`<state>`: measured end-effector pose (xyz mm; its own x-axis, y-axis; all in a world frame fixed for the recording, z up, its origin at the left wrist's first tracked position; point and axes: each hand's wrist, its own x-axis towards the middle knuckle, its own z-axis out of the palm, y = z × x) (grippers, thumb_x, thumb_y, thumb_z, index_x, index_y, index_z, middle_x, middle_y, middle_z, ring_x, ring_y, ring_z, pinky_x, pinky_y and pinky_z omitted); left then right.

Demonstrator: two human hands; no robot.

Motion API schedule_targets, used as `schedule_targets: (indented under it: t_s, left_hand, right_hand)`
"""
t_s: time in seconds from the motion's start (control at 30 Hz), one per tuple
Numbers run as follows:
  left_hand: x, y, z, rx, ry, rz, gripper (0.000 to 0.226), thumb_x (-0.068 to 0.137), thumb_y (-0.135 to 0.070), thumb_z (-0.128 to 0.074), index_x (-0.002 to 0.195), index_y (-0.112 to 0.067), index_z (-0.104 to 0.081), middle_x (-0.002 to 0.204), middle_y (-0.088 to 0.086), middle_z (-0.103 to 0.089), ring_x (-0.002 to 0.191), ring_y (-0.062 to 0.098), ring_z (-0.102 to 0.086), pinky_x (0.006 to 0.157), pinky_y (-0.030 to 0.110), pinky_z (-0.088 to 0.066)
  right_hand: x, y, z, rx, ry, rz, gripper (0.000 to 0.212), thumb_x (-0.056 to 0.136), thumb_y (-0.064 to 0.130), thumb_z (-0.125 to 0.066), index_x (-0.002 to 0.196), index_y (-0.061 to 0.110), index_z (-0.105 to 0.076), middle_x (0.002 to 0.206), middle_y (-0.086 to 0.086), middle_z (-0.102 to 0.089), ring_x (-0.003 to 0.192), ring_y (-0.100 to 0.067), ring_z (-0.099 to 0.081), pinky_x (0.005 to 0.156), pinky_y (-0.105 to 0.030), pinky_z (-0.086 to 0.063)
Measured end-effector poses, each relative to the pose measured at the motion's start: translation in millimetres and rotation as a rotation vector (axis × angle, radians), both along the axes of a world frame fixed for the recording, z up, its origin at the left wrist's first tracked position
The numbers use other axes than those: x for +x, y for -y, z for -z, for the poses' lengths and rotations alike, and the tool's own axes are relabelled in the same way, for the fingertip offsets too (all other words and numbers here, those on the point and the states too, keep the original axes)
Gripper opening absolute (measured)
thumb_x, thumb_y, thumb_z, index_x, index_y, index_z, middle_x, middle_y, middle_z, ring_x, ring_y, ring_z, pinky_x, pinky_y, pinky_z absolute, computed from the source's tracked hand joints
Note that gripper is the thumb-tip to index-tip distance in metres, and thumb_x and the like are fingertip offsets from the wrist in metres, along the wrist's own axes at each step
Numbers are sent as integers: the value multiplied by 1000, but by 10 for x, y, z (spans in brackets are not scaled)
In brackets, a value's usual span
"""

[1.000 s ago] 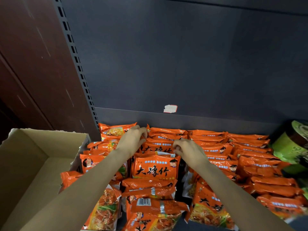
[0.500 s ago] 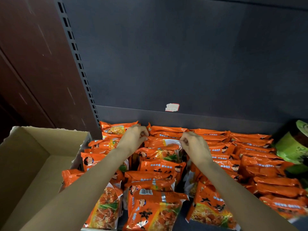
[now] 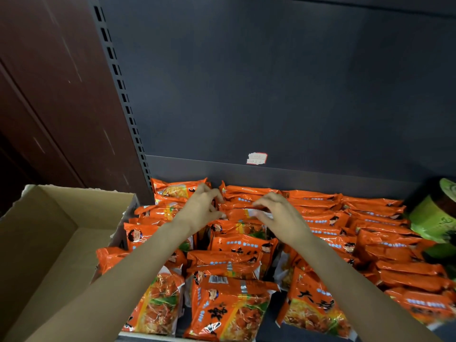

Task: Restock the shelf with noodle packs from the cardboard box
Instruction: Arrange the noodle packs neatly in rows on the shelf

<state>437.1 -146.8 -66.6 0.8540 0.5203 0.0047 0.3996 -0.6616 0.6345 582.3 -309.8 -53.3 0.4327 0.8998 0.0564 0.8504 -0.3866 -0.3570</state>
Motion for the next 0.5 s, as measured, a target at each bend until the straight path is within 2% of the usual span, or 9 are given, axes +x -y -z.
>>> schedule_targets:
  t_s: [0.07,0.13,0.23,0.33,0.43,0.5]
  left_hand:
    - [-13,9,-14,11,-22,29,24,87,-23,-66,107,-11,-62,110,5,-59,91,15,-63,80,20,-50]
    - [-34,23,-16,-25,-53,49,27,91,-29,-60,111,-12,-63,108,6,-66,96,16,-63,83,23,-51]
    - [-84,20,7,-154,-110,61,40,87,-35,-64,122,-17,-57,114,4,-65,101,14,-62,90,27,-51]
    - [-118,22,28,-235,-135,52,56,80,-34,-72,130,-22,-49,120,3,-63,105,15,-61,92,27,-49]
    - [-75,55,32,-268,-124,14,55,79,-28,-74,128,-20,-50,119,5,-63,107,18,-59,88,25,-46]
    - [-18,90,26,-249,-87,-24,49,79,-22,-75,123,-18,-54,112,7,-65,101,18,-61,82,23,-45]
  right_hand:
    - [-56,-45,-1,-103,-6,-63,43,87,46,-57,125,25,-57,121,7,-53,115,-11,-48,97,-32,-43]
    - [-90,-72,6,-194,63,-71,39,86,39,-61,123,25,-58,123,5,-54,116,-13,-50,96,-32,-45]
    - [-109,-71,20,-157,100,-16,20,90,24,-60,109,20,-65,115,0,-59,107,-18,-57,88,-32,-49]
    - [-94,-51,43,-120,57,64,7,90,17,-61,94,16,-67,107,-2,-62,95,-18,-61,83,-31,-50]
    - [-83,-23,72,-89,7,93,5,86,10,-64,83,12,-66,101,-2,-61,92,-17,-60,82,-28,-49]
    - [-85,-17,78,-79,-1,86,5,85,6,-65,81,9,-65,98,-3,-62,92,-17,-59,80,-25,-48]
